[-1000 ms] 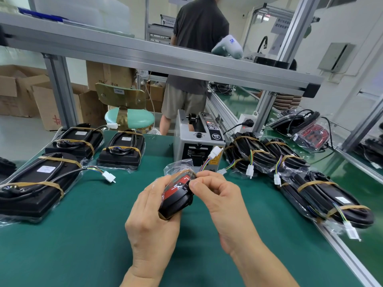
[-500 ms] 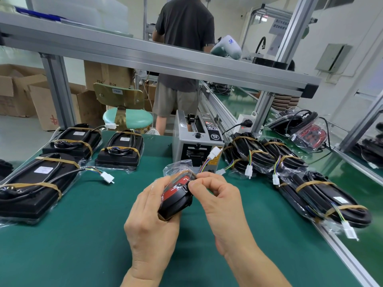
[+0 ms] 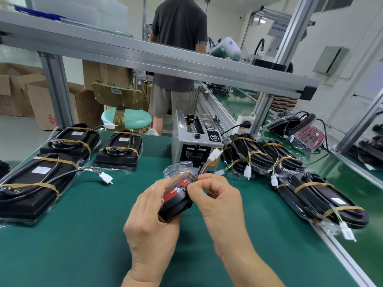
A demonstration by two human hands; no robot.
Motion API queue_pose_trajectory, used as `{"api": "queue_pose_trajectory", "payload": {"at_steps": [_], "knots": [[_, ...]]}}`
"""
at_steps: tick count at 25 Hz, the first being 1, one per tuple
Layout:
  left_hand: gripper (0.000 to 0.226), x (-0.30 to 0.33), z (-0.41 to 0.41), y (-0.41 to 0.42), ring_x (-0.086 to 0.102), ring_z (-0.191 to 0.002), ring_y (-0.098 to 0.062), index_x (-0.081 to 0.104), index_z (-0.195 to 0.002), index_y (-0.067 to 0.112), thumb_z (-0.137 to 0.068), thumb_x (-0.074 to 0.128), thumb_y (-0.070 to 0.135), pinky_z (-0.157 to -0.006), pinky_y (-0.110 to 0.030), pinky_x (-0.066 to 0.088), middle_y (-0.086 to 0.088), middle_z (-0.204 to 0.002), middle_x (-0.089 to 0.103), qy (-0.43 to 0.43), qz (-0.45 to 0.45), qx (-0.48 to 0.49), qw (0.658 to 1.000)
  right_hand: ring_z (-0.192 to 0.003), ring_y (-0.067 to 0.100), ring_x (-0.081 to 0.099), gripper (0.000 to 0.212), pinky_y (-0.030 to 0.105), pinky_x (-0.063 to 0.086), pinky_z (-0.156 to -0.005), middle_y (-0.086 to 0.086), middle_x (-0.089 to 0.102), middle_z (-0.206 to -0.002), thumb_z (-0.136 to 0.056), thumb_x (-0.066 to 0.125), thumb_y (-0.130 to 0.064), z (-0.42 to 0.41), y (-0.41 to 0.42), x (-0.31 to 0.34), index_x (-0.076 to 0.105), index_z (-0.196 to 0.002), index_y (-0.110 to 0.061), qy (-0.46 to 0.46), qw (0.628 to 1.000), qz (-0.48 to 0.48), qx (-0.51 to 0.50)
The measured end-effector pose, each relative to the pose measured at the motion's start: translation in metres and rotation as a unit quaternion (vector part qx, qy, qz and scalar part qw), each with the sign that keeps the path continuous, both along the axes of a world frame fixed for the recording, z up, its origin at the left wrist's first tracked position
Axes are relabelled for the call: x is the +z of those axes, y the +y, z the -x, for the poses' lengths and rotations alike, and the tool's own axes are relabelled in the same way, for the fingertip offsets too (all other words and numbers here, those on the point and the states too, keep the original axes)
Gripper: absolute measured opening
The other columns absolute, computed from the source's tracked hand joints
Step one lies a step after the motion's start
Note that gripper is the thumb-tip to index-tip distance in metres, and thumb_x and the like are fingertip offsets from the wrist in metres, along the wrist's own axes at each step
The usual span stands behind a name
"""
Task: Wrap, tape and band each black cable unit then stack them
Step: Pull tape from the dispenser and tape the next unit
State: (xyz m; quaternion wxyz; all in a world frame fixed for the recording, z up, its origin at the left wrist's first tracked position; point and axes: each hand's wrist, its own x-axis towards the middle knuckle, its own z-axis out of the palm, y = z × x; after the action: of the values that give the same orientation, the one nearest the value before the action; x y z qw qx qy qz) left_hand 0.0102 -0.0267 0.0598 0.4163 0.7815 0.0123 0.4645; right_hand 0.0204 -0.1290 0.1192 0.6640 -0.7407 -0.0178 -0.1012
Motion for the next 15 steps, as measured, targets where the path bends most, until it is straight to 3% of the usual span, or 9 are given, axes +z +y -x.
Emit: {"api": "queue_pose_trajectory", "payload": {"at_steps": [2, 5, 8, 11, 15], "knots": [[0.055, 0.0, 0.0, 0.0, 0.067, -0.09, -0.024, 0.068, -0.109, 0.01, -0.059, 0.086, -0.002, -0.074, -0.043, 0.055, -0.001, -0.102, 0.068, -0.001, -0.003, 0.001, 1.0, -0.09, 0.005, 0.061, 0.01, 0.026, 0.047, -0.085, -0.011, 0.064, -0.096, -0.074, 0.073, -0.011, -0.001, 0.0, -0.001, 0.07, -0.076, -0.021, 0.008, 1.0, -0.003, -0.019], [0.058, 0.001, 0.0, 0.0, 0.067, -0.09, -0.025, 0.068, -0.109, 0.01, -0.056, 0.086, -0.005, -0.074, -0.043, 0.055, -0.002, -0.102, 0.069, 0.001, -0.005, 0.004, 1.0, -0.091, 0.007, 0.061, 0.027, 0.024, 0.048, -0.083, -0.005, 0.061, -0.103, -0.083, 0.067, -0.014, -0.004, -0.003, -0.002, 0.056, -0.102, -0.029, 0.043, 0.993, -0.108, -0.021], [0.058, 0.001, 0.0, 0.001, 0.067, -0.089, -0.026, 0.068, -0.109, 0.011, -0.056, 0.086, -0.005, -0.074, -0.043, 0.055, -0.002, -0.102, 0.068, -0.004, 0.001, 0.005, 1.0, -0.092, 0.002, 0.058, 0.029, 0.015, 0.045, -0.081, -0.008, 0.061, -0.1, -0.083, 0.069, -0.018, -0.005, -0.002, -0.003, 0.055, -0.105, -0.032, 0.015, 0.999, -0.027, 0.018], [0.062, 0.0, 0.002, 0.003, 0.067, -0.09, -0.024, 0.067, -0.111, 0.017, -0.056, 0.086, -0.005, -0.076, -0.041, 0.053, 0.0, -0.103, 0.068, -0.009, 0.012, 0.001, 1.0, -0.092, 0.003, 0.057, 0.029, 0.016, 0.045, -0.083, -0.012, 0.061, -0.096, -0.081, 0.072, -0.018, -0.005, -0.003, -0.005, 0.057, -0.101, -0.032, 0.002, 0.999, -0.015, 0.028], [0.074, 0.001, 0.003, 0.004, 0.065, -0.093, -0.018, 0.059, -0.114, 0.03, -0.056, 0.087, -0.005, -0.081, -0.036, 0.052, 0.007, -0.105, 0.066, -0.005, 0.035, -0.017, 0.999, -0.099, -0.008, 0.056, 0.055, 0.018, 0.042, -0.086, -0.016, 0.06, -0.105, -0.064, 0.084, -0.025, -0.008, -0.013, -0.004, 0.054, -0.109, -0.039, -0.006, 0.994, 0.051, 0.097]]}}
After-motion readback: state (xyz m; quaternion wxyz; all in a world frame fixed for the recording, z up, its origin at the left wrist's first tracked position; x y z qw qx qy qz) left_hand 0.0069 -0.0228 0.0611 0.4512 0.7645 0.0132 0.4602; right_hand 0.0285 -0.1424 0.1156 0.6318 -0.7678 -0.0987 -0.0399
